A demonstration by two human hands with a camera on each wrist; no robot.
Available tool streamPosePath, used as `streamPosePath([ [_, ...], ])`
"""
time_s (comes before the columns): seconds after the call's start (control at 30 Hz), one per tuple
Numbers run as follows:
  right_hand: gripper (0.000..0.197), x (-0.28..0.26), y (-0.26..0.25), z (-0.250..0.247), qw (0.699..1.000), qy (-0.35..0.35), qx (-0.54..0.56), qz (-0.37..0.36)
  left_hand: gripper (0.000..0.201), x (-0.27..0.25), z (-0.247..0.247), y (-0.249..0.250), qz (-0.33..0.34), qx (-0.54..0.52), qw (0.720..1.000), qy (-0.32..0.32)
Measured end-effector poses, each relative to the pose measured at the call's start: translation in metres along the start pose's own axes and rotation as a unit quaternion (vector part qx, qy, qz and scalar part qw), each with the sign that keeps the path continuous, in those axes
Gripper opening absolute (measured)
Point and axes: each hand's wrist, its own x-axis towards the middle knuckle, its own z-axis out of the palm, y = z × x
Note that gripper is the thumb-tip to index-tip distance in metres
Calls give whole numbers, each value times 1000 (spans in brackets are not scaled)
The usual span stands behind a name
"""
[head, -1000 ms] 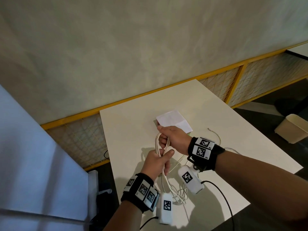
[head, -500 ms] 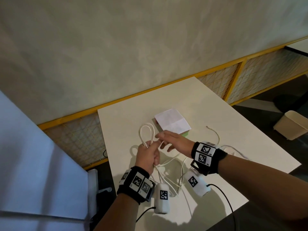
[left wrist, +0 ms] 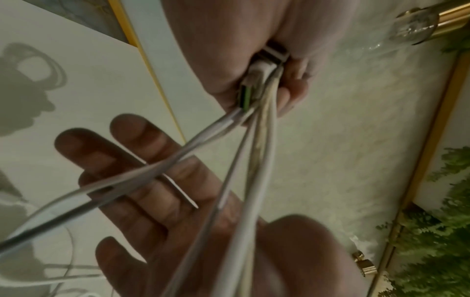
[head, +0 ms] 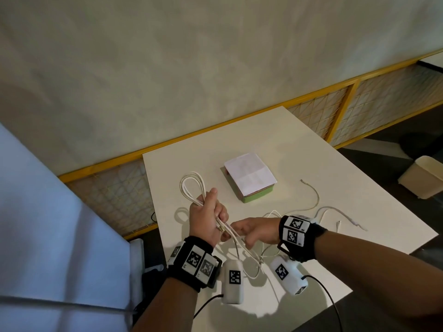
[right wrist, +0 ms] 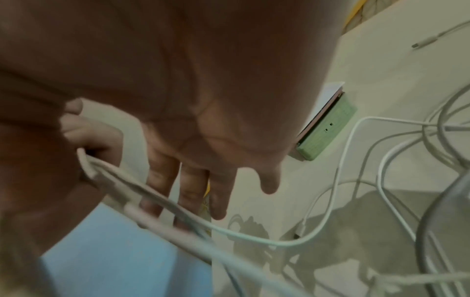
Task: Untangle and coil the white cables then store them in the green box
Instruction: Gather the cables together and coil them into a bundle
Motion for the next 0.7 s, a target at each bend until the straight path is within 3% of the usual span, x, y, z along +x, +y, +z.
streamPosePath([
  [0.17,55,4,-6,1,998,18,59,-34,52,1,-3,-1,20,38,999,-6],
  [0.27,20,6,-9,3,995,30,-90,-32,42,1,-3,-1,3,-13,1000,-8],
  [0.33,7,8,-8,5,983,90,-157,-16,43,1,-3,-1,-4,-27,1000,-2],
  [0.47,32,7,0,3,965,187,-182,27,55,3,-8,3,-3,-24,1000,20],
  [0.7,38,-1,12,2,922,192,-300,152,43,0,-22,-7,-19,53,996,68],
])
